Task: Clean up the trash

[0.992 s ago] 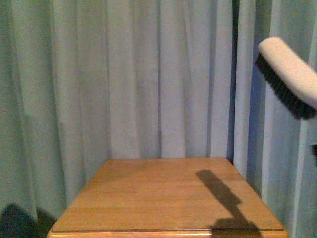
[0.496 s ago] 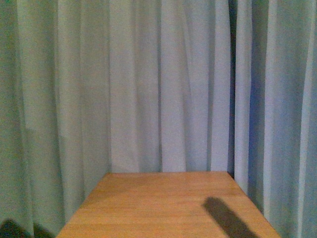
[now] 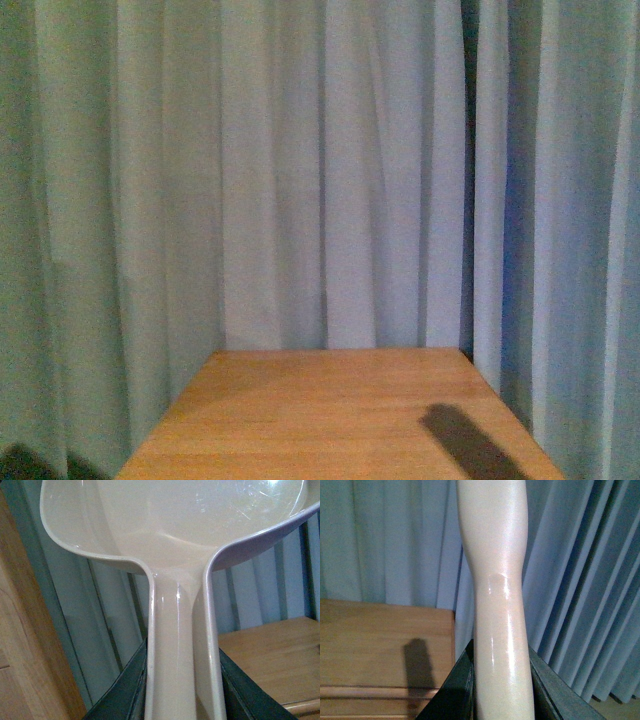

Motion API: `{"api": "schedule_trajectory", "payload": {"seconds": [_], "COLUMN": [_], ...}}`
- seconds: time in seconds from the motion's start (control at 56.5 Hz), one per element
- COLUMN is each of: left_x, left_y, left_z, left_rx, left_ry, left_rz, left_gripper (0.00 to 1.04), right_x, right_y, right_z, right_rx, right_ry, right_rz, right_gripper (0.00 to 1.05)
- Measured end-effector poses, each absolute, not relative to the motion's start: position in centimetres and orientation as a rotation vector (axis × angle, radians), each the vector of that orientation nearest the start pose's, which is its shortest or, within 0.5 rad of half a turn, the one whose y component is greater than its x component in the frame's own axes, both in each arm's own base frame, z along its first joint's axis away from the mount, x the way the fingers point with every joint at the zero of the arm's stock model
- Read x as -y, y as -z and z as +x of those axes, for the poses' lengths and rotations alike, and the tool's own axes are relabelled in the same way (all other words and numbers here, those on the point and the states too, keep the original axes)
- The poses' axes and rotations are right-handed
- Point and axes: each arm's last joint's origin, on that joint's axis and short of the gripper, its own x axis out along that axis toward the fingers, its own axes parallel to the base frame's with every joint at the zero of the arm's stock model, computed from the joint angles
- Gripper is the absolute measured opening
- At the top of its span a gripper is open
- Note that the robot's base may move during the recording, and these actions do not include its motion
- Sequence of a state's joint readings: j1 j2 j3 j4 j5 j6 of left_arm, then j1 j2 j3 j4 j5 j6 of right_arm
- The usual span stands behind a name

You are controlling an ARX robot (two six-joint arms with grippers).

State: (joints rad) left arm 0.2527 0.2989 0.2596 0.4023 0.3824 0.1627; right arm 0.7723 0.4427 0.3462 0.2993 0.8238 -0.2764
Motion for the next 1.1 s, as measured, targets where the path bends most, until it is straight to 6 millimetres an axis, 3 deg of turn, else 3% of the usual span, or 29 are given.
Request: {"api": "schedule_trajectory", "payload": {"seconds": [1.098], "left_x": [-1.55], "left_y": [-26.44], "left_z": [10.23], "left_rx": [0.354], "left_ry": [0.1], "left_rz": [0.274], "left_gripper": [0.28], "right_x": [-6.54], "right_y": [-26.77], "right_z": [9.82], "right_rx": [0.129], "right_ry": [0.076], "right_rz": [-0.135], "right_gripper": [0.21]}}
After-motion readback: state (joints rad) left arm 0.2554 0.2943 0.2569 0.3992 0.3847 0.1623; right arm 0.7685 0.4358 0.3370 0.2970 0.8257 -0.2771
